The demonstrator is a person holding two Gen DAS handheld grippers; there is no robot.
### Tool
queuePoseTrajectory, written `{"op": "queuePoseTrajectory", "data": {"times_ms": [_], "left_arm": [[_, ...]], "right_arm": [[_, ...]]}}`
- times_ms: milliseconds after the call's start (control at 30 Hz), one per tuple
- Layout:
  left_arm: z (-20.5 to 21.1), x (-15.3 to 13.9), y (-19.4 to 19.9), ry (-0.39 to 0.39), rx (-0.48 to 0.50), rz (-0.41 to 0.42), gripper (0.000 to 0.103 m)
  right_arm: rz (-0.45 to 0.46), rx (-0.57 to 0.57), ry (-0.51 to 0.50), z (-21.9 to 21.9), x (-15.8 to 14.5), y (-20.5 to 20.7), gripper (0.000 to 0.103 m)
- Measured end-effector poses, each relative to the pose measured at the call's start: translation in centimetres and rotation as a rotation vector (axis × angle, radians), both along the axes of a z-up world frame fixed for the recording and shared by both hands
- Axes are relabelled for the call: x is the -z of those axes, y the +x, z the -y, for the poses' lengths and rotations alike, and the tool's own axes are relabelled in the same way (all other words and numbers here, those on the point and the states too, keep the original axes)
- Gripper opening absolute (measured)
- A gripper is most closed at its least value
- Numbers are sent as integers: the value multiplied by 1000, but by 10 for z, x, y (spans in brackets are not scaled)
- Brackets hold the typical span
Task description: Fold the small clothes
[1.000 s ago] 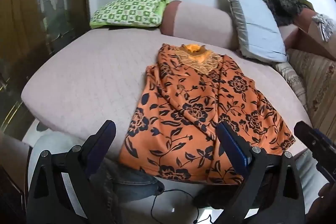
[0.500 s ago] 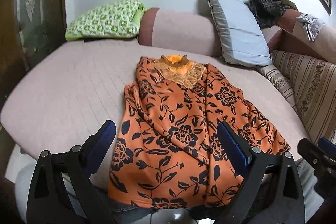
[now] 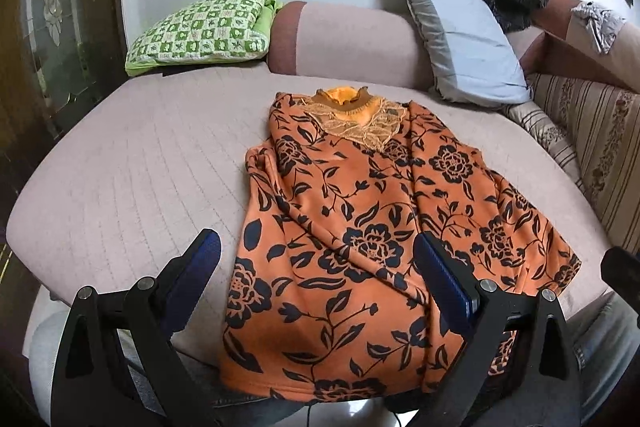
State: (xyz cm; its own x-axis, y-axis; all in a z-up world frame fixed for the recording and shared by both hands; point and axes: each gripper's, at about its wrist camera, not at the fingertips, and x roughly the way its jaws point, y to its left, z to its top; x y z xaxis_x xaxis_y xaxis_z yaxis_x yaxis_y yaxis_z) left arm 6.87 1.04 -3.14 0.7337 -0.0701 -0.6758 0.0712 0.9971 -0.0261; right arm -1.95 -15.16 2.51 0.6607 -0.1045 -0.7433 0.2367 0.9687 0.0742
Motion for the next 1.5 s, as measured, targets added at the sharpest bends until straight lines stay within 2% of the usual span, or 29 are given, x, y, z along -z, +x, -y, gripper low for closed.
{"op": "queuePoseTrajectory", "data": {"times_ms": [267, 533, 733, 900, 1067, 1167, 1233, 1333, 1400, 1467, 1500], "left_arm": [[3, -2, -4, 9, -16, 20, 97], [2, -1, -4, 27, -53, 33, 97], [-24, 12, 17, -53, -107, -63, 97], [-61, 3, 44, -119, -154, -101, 97], [-93, -7, 87, -192, -168, -160, 97], [-103, -14, 113, -203, -177, -153, 97], [-106, -12, 136, -200, -164, -158, 97], [-109, 4, 176, -248, -141, -239, 97], [-109, 21, 207, -292, -112, -325, 86], [-108, 34, 222, -295, -112, -376, 76], [-109, 42, 225, -310, -112, -385, 74]], "right_arm": [[3, -21, 11, 4, 0, 0, 83], [28, -97, 17, -3, -3, 7, 83], [38, -149, 64, -2, 2, 18, 83], [48, -214, 116, 1, 5, 37, 81], [49, -295, 205, 6, 6, 79, 79], [53, -349, 261, 7, 6, 119, 78], [44, -379, 307, 6, 9, 147, 77], [6, -428, 359, -1, 14, 192, 76], [-14, -457, 367, -12, 16, 223, 72], [-35, -486, 399, -21, 19, 252, 69], [-51, -499, 421, -26, 22, 267, 69]]}}
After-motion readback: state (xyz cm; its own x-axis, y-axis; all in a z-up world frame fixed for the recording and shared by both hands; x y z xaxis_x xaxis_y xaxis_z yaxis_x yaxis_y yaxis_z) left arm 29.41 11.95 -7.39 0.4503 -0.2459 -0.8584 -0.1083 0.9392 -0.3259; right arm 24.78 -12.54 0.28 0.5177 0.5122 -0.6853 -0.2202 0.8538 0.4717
